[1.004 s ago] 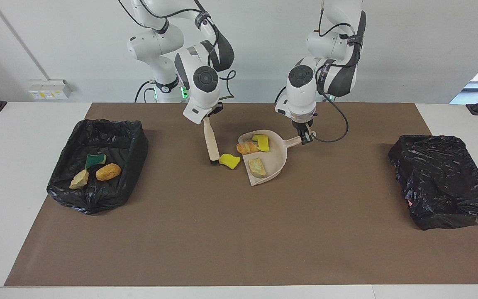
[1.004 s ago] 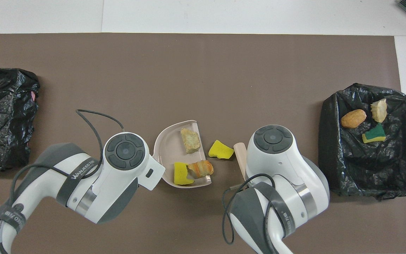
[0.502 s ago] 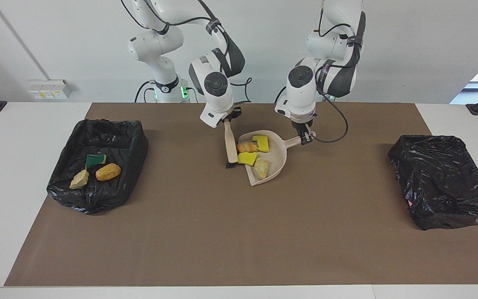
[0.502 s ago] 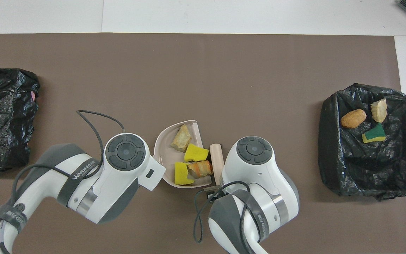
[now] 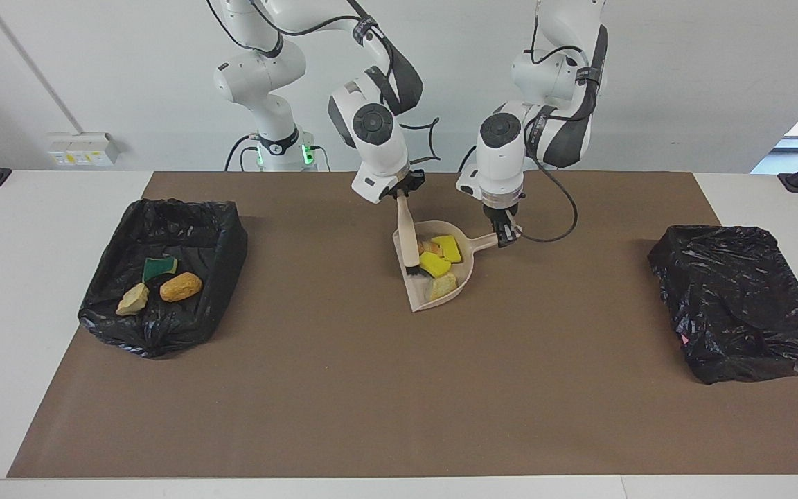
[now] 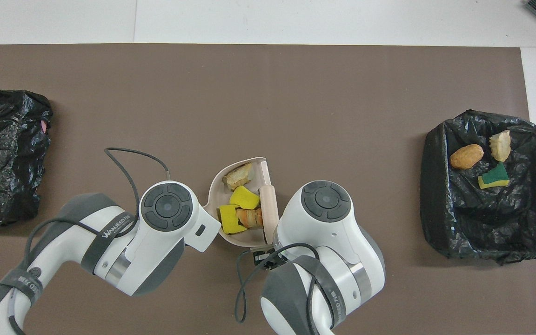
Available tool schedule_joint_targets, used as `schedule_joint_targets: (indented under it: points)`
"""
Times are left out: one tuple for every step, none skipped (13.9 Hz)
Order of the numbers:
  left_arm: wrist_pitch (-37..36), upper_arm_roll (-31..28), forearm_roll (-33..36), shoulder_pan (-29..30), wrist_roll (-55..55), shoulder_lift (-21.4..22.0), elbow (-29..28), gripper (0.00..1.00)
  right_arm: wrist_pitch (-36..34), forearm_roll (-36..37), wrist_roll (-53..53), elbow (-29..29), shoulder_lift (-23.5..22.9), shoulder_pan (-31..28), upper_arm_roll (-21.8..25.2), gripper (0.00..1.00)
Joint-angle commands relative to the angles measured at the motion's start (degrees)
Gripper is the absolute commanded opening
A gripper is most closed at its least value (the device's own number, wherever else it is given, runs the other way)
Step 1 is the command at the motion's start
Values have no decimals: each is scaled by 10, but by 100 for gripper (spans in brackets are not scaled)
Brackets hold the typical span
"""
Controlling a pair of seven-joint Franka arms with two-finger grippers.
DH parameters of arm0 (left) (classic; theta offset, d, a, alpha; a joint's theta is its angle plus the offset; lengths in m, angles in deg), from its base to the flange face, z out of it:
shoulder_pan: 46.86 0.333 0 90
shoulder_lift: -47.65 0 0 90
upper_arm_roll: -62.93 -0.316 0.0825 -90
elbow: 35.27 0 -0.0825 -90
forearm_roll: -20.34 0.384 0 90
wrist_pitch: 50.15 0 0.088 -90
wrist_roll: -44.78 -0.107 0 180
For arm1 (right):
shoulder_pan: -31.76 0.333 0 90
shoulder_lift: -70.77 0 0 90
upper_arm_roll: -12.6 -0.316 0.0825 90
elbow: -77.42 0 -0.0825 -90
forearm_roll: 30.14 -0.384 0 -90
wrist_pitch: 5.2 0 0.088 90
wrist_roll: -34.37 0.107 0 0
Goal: Sweep and dump trash in bin
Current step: 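Brush the remaining chunks and sponge into the dustpan with the right gripper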
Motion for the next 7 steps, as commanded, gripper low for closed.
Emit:
schedule_joint_targets:
  points:
    - [37, -6, -6, 15, -39, -9, -4, 0, -24, -2, 10, -5, 29, -9, 2, 0]
    - [57, -5, -7, 25, -52, -11, -4, 0, -32, -3, 18, -7, 41, -14, 4, 0]
    - [70, -5, -7, 27, -61, -16, -3, 0, -46, -2, 35, -13, 52, -25, 4, 0]
    - [78, -5, -9, 32, -69, -17, -3, 0, -68, -2, 43, -23, 58, -31, 5, 0]
    - [85, -5, -9, 37, -74, -18, -3, 0, -91, -1, 45, -35, 59, -36, 7, 0]
    - [93, -5, -12, 41, -82, -23, -3, 0, -109, 1, 51, -44, 59, -38, 7, 0]
    - [99, -5, -31, 46, -91, -24, -3, 0, -118, 13, 60, -49, 59, -38, 6, 0]
